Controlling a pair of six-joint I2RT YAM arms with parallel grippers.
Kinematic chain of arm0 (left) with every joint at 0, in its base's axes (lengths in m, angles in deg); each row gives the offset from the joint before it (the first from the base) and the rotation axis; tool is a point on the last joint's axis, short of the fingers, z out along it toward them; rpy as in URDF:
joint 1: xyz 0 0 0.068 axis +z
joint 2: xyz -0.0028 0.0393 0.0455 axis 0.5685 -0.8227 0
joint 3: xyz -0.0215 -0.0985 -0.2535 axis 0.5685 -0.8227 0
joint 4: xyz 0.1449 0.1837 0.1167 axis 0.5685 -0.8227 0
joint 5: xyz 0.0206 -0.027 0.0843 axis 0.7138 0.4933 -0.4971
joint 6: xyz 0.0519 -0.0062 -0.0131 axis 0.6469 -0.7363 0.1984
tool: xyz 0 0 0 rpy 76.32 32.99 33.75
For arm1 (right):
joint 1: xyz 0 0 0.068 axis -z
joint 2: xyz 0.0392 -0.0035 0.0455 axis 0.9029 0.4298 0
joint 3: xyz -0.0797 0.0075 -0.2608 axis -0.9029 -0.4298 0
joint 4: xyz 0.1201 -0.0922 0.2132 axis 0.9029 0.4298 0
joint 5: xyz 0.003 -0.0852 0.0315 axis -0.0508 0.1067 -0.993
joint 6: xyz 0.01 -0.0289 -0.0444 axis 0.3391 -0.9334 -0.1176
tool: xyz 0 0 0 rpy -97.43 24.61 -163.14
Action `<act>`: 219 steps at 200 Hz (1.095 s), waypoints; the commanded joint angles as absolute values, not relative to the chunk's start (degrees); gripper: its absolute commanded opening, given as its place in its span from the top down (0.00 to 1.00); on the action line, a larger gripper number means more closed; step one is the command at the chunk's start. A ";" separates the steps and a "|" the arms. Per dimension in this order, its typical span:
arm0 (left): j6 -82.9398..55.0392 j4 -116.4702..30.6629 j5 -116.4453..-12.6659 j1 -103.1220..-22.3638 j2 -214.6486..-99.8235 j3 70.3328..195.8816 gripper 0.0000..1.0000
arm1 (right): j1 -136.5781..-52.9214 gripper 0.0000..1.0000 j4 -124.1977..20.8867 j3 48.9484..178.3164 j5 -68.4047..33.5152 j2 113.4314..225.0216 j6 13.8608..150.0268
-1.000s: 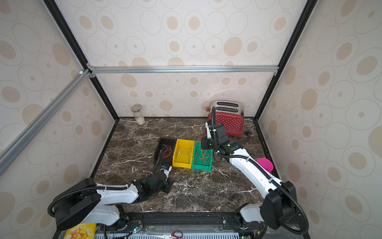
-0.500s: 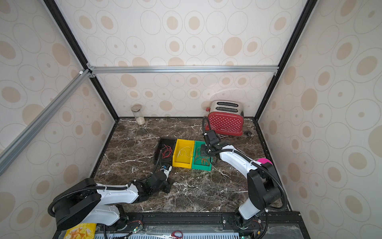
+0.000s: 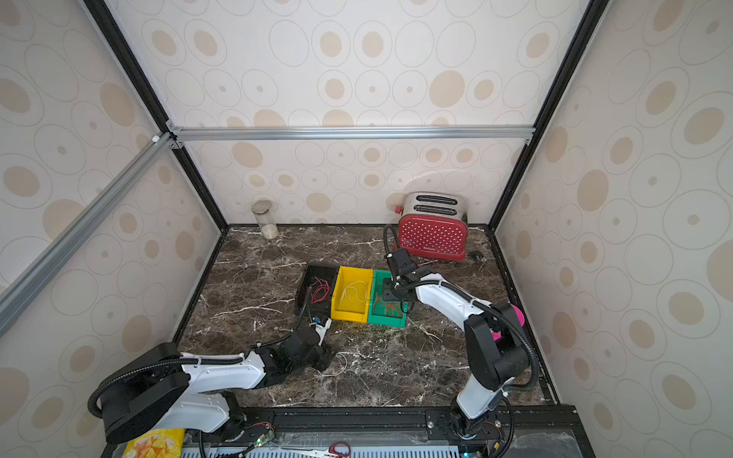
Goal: Untangle and sort cables by color
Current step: Place the cable in the container, then untie the cable.
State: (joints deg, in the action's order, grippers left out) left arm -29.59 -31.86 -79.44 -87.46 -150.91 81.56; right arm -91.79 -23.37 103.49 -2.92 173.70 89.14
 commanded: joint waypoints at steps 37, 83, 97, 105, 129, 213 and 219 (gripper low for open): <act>-29.36 -37.14 -79.29 -87.22 -144.91 86.03 0.43 | -91.62 0.44 -18.62 103.87 -3.85 163.91 87.39; -30.31 -44.39 -79.57 -86.00 -140.19 87.46 0.36 | -95.12 0.44 -21.06 98.75 -12.94 156.72 89.17; -31.37 -48.15 -80.92 -85.00 -139.02 87.77 0.36 | -97.93 0.44 -21.66 97.09 -13.56 155.24 90.10; -31.89 -49.93 -81.47 -84.38 -138.23 87.71 0.36 | -99.60 0.44 -22.59 95.83 -14.23 154.54 90.66; -33.70 -52.87 -81.33 -81.08 -135.91 86.44 0.36 | -104.29 0.44 -27.07 91.11 -16.73 153.67 92.92; -35.57 -46.06 -72.21 -68.75 -134.26 80.03 0.36 | -115.39 0.39 -44.96 88.30 -24.00 168.06 101.34; -35.74 -45.25 -71.77 -68.08 -134.36 79.58 0.38 | -115.46 0.40 -46.39 88.12 -24.84 169.38 102.57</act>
